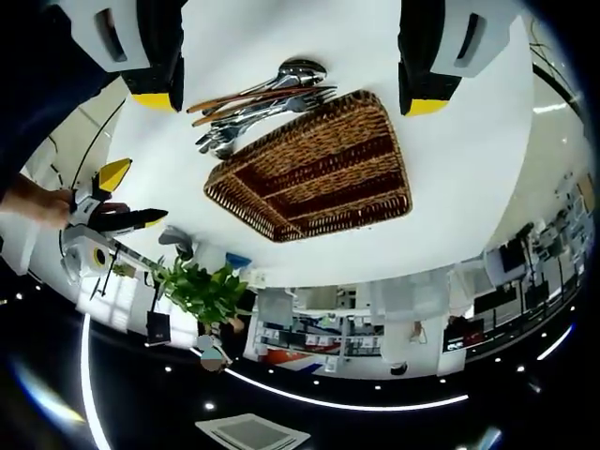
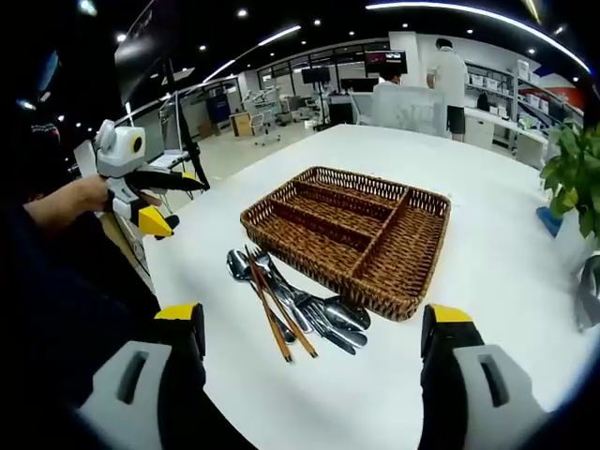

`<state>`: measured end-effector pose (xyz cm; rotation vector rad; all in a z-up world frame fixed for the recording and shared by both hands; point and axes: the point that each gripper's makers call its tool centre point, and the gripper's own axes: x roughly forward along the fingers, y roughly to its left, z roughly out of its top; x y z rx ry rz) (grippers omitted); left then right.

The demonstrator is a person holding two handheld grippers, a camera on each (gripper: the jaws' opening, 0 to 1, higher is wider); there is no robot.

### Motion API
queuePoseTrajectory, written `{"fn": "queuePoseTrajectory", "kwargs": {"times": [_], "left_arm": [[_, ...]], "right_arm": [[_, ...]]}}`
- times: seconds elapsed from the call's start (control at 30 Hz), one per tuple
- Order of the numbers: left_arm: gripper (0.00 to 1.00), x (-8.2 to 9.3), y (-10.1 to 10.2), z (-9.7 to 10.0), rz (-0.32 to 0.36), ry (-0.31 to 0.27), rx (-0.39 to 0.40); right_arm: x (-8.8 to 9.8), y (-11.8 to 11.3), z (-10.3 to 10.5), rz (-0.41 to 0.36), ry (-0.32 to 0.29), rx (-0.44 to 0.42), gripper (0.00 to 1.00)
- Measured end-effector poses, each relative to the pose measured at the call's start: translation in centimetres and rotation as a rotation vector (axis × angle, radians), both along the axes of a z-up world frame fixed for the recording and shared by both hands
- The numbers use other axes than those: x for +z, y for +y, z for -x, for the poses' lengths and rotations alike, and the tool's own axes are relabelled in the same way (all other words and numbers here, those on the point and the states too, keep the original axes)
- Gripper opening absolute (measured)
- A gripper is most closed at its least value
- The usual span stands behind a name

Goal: Arrange the knives, forks, and spoons in their matching storage slots by inserting each utensil handle-first until every utensil is classified and aligned in the correct compartment

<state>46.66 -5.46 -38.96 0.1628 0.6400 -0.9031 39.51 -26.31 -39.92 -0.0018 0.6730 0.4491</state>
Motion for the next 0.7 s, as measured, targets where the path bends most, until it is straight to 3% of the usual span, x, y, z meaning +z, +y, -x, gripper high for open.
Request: {"fn": "queuePoseTrajectory", "kwargs": {"times": [0.7], "left_arm": [[1.00, -0.14, -0.39, 0.13, -0.001, -0.003, -0.020]], "right_arm": [[0.51, -0.43, -0.70, -0.006, -0.012, 0.000, 0.92]]}}
